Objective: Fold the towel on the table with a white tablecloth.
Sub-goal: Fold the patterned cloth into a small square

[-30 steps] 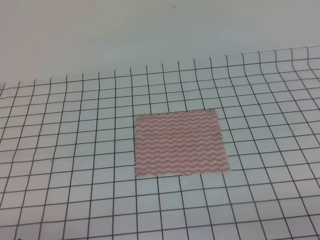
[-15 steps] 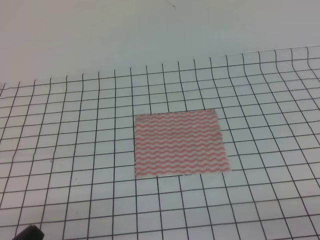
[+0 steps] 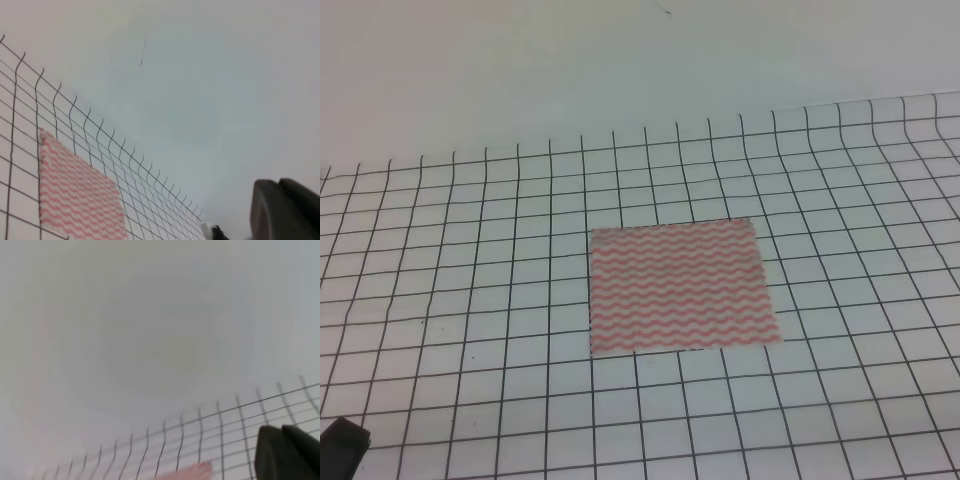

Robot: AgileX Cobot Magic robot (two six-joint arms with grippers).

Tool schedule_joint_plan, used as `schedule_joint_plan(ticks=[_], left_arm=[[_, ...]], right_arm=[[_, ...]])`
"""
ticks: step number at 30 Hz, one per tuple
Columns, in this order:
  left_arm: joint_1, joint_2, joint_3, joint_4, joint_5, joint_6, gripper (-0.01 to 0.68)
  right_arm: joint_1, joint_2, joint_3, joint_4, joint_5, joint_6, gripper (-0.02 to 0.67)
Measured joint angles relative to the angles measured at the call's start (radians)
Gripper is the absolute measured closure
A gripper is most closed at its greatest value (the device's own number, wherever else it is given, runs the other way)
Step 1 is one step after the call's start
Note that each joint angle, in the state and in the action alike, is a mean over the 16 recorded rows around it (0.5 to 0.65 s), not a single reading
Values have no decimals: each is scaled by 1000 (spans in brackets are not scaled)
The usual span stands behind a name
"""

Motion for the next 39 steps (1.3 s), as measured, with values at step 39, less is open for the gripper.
schedule_joint_plan(ticks=[39], left_arm=[[-61,464,-410,238,117,527,673]], right_arm=[[8,492,-658,-451,428,116,650]])
